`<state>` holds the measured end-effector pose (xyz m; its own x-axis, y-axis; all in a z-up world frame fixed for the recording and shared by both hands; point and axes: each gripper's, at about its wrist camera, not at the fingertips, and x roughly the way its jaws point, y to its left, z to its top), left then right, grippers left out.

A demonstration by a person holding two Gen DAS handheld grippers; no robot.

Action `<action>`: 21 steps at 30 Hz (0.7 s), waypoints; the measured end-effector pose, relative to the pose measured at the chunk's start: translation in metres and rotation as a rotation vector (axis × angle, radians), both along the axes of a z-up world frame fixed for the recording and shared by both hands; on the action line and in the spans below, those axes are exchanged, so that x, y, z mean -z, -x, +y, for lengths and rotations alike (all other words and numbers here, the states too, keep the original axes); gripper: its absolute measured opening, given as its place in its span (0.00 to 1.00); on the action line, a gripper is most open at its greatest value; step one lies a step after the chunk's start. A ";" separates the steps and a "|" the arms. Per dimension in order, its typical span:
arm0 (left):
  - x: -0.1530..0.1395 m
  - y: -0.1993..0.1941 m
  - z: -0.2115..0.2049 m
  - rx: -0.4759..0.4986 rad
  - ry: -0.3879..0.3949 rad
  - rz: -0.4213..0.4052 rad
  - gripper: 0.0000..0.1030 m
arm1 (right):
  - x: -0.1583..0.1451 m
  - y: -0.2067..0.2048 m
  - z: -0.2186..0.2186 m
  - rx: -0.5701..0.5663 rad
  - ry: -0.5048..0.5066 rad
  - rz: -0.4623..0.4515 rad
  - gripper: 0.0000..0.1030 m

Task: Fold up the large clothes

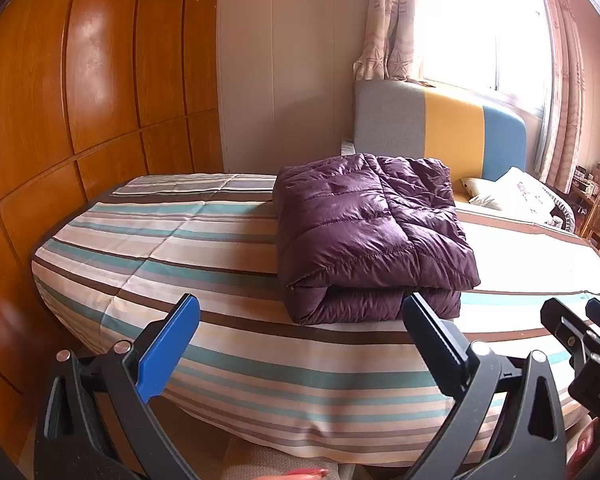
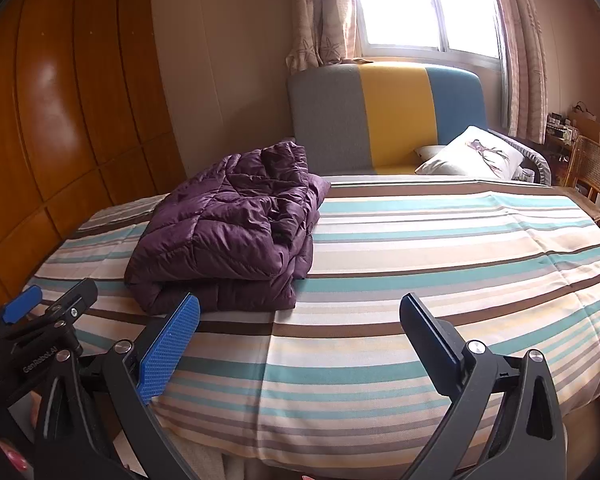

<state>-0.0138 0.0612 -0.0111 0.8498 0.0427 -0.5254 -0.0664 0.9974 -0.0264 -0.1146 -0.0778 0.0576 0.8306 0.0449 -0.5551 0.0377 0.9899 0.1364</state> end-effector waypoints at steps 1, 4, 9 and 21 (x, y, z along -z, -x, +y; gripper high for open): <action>0.000 0.000 0.000 0.002 -0.001 0.000 0.98 | 0.000 0.000 0.000 -0.002 -0.002 0.000 0.97; 0.000 0.000 -0.001 0.006 -0.003 0.000 0.98 | -0.001 0.001 0.001 -0.015 -0.008 -0.002 0.97; 0.000 0.002 -0.002 0.005 -0.002 -0.002 0.98 | -0.001 0.001 0.000 -0.014 -0.004 -0.004 0.97; -0.001 0.003 -0.002 0.012 0.002 -0.001 0.98 | -0.002 0.001 0.001 -0.022 -0.002 -0.002 0.97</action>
<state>-0.0167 0.0590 -0.0097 0.8509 0.0317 -0.5243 -0.0547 0.9981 -0.0283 -0.1156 -0.0767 0.0593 0.8302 0.0641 -0.5537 0.0156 0.9903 0.1381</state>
